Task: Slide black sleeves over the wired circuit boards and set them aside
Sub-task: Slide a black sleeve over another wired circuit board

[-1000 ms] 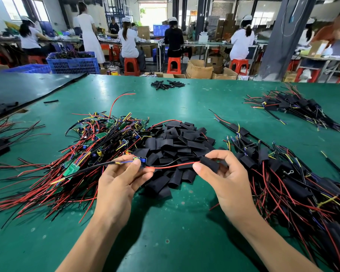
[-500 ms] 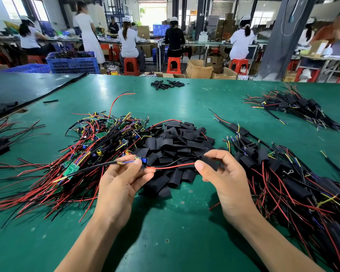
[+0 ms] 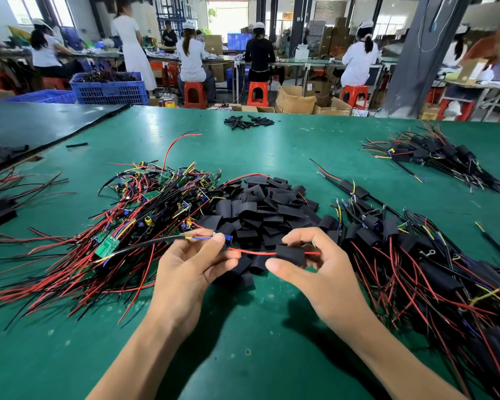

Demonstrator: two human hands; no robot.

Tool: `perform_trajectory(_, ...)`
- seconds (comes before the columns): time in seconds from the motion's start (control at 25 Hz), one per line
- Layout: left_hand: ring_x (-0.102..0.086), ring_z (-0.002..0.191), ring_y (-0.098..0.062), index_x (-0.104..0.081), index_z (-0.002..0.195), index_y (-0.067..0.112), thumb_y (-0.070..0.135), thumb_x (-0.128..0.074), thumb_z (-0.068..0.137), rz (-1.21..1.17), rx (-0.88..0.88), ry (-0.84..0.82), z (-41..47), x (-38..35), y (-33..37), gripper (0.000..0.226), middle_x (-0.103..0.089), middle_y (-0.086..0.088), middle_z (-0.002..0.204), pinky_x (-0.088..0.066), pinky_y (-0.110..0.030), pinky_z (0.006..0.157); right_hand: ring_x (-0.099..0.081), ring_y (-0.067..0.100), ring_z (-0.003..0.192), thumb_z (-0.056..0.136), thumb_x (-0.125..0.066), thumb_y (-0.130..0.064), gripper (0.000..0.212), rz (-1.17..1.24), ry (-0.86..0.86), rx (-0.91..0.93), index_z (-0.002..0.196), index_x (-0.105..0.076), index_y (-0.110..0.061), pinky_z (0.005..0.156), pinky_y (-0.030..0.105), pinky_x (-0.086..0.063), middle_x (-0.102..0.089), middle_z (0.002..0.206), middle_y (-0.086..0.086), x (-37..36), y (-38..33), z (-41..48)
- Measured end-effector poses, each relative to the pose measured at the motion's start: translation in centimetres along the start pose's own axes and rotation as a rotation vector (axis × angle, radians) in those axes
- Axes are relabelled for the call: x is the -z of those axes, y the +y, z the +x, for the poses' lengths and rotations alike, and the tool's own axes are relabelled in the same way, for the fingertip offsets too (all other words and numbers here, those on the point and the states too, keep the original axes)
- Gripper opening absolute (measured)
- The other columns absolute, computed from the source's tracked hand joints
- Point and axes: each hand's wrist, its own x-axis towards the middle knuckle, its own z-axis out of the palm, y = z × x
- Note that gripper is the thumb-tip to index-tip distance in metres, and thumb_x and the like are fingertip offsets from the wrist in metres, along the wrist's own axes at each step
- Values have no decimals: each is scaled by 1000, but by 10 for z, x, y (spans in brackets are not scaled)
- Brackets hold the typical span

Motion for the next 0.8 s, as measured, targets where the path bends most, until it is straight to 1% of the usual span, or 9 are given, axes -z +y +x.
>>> perform_trajectory(0.04, -70, 67, -25, -60, 100, 6, 13, -73, 75, 9, 3, -14, 0, 0, 0, 29, -68, -12, 81, -60, -28, 63, -65, 4, 83, 60, -84, -48, 39, -95, 24, 39, 93, -68, -34, 79, 17, -46, -71, 91, -13, 0, 0, -1)
perform_trajectory(0.12, -69, 66, -26, -59, 99, 7, 13, -74, 74, 19, 1, -15, 0, 1, 1, 30, -65, -12, 79, -59, -29, 63, -65, 3, 92, 61, -83, -49, 33, -246, 44, 128, 88, -69, -37, 80, 10, -42, -71, 93, -20, 3, -1, 0)
perform_trajectory(0.24, -69, 66, -26, -59, 97, 8, 14, -75, 74, 12, -7, 2, 2, 3, 4, 28, -65, -11, 79, -59, -29, 63, -65, 2, 93, 60, -84, -49, 34, -315, 43, 159, 89, -70, -38, 78, 9, -42, -70, 94, -23, 6, 0, 1)
perform_trajectory(0.32, -70, 66, -25, -59, 98, 7, 14, -75, 73, 16, -4, 4, 2, 2, 3, 30, -66, -11, 79, -59, -29, 63, -66, 4, 91, 59, -86, -47, 36, -280, 24, 126, 90, -70, -38, 75, 10, -43, -71, 94, -20, 4, 2, -1)
perform_trajectory(0.4, -70, 66, -24, -58, 101, 5, 14, -75, 73, 31, 7, 5, 1, 1, 1, 34, -67, -11, 79, -60, -29, 65, -66, 4, 93, 58, -87, -47, 43, -232, 8, 95, 95, -67, -40, 76, 8, -42, -71, 96, -19, 0, 3, -3)
perform_trajectory(0.48, -70, 67, -23, -58, 102, 4, 14, -75, 73, 33, 33, 16, 1, 0, -1, 35, -68, -10, 79, -61, -30, 67, -65, 3, 97, 55, -86, -51, 56, -191, 8, 74, 104, -61, -44, 80, 8, -41, -70, 100, -18, 0, 2, -2)
perform_trajectory(0.6, -72, 68, -20, -61, 96, 5, 13, -73, 75, -17, 87, 60, 2, 0, 1, 26, -68, -9, 78, -60, -26, 65, -60, 1, 112, 52, -85, -56, 79, -132, 4, 38, 124, -52, -49, 94, 16, -40, -67, 114, -20, 3, 0, 1)
perform_trajectory(0.72, -74, 70, -20, -62, 89, 6, 12, -72, 75, -98, 103, 112, 6, 2, 4, 18, -68, -6, 74, -59, -22, 63, -55, -3, 121, 53, -81, -58, 90, -41, 81, -9, 134, -44, -45, 99, 23, -41, -58, 130, -21, 4, 0, 5)
perform_trajectory(0.8, -75, 75, -22, -61, 85, 7, 12, -71, 75, -142, 105, 124, 7, 3, 6, 16, -66, -6, 77, -59, -22, 64, -60, -3, 113, 53, -79, -58, 89, 58, 162, -76, 133, -46, -37, 92, 23, -48, -58, 128, -15, 3, 1, 9)
